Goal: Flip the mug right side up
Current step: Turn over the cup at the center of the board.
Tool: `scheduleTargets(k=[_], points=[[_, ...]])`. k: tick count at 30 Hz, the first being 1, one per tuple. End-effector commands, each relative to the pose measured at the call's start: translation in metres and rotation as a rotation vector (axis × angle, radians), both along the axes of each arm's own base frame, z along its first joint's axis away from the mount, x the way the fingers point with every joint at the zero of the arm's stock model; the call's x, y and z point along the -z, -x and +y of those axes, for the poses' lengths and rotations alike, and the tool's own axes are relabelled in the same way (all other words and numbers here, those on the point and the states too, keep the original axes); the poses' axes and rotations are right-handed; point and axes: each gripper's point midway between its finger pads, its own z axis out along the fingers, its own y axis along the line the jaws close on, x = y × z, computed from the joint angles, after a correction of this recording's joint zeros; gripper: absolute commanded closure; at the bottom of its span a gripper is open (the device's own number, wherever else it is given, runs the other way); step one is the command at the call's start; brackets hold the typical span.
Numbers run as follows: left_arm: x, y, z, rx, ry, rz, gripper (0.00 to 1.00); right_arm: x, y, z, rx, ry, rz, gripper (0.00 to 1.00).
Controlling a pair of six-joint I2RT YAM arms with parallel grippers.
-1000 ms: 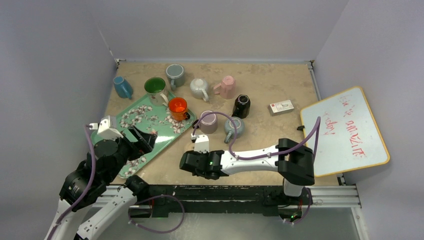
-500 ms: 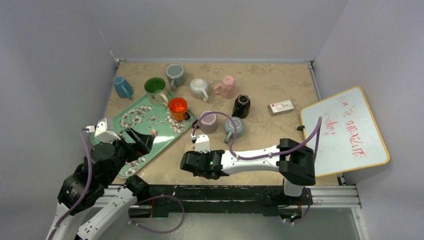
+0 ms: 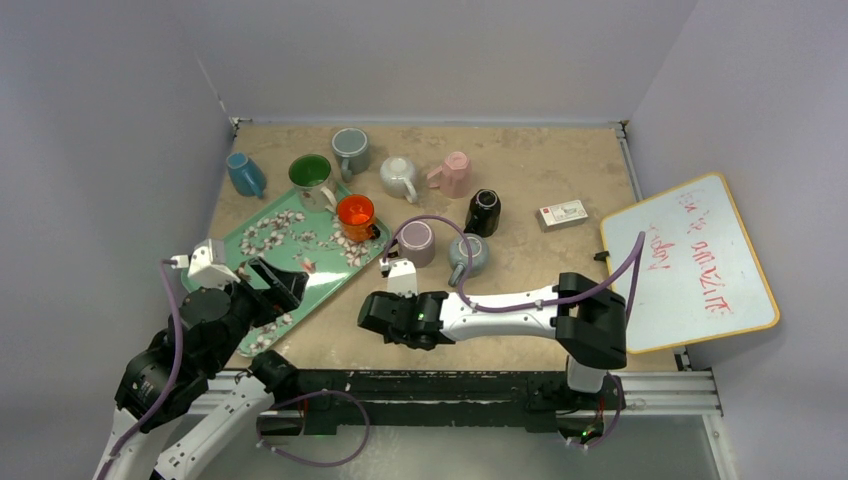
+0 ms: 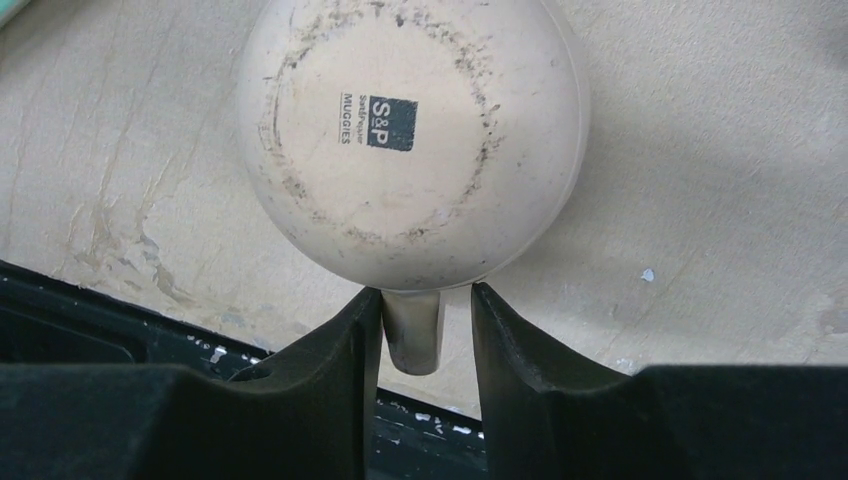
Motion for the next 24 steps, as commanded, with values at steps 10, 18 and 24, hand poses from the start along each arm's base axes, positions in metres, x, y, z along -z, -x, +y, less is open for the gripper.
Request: scheduleTargets(k=[10, 18, 24], points=[[-0.003, -0.005, 0.004, -0.026, -0.01, -0.016, 0.09, -0.003, -0.017, 0.002, 0.023, 0.035, -0.038, 0.65], [0.002, -0.008, -0.006, 0.005, 0.002, -0.007, 0.09, -0.002, -0.022, -0.001, 0.035, 0.052, -0.06, 0.73], [0.002, -0.01, -0.013, 0.029, 0.013, 0.001, 0.09, 0.001, -0.024, -0.005, 0.048, 0.082, -0.061, 0.7]])
